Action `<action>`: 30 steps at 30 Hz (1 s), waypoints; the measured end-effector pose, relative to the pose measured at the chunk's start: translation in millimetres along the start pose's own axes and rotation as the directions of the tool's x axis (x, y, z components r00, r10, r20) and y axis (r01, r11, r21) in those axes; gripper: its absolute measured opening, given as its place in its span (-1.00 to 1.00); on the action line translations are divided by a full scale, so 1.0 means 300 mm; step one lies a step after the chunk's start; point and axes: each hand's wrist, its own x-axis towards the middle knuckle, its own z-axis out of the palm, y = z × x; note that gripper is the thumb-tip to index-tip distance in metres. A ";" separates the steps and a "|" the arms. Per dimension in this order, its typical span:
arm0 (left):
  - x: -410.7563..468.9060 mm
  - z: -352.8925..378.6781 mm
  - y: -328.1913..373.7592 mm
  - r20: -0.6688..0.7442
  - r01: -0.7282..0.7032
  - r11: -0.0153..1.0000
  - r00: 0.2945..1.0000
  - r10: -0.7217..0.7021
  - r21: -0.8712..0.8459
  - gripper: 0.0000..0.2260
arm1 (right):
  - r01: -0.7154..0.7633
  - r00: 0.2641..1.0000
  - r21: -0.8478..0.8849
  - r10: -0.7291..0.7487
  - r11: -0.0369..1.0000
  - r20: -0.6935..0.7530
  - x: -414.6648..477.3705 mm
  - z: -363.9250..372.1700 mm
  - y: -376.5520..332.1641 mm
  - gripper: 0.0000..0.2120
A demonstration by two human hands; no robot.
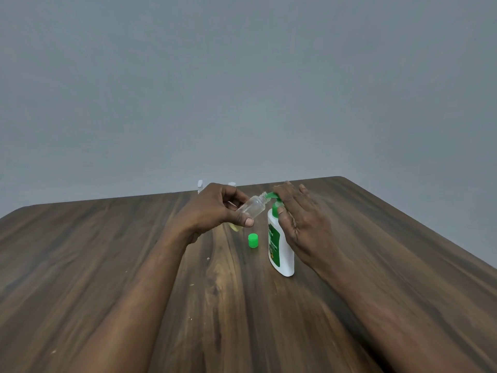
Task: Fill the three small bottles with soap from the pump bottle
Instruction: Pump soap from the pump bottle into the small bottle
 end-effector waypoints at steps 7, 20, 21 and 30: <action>-0.004 0.002 0.000 0.011 0.019 0.999 1.000 -0.019 0.036 -0.68 | 0.002 1.000 -0.022 -0.002 1.000 0.010 -0.007 0.004 0.006 -0.66; -0.003 0.000 -0.001 0.004 0.007 1.000 1.000 -0.007 0.021 -0.66 | 0.019 1.000 -0.018 -0.019 1.000 -0.011 -0.004 0.013 0.009 -0.60; -0.004 0.001 -0.001 0.006 0.012 1.000 1.000 -0.012 0.023 -0.66 | 0.021 1.000 -0.024 -0.021 0.999 0.000 -0.006 0.014 0.010 -0.60; 0.001 -0.002 -0.005 0.014 0.019 1.000 1.000 -0.020 0.014 -0.69 | 0.008 1.000 -0.024 -0.007 1.000 0.026 -0.005 0.014 0.008 -0.57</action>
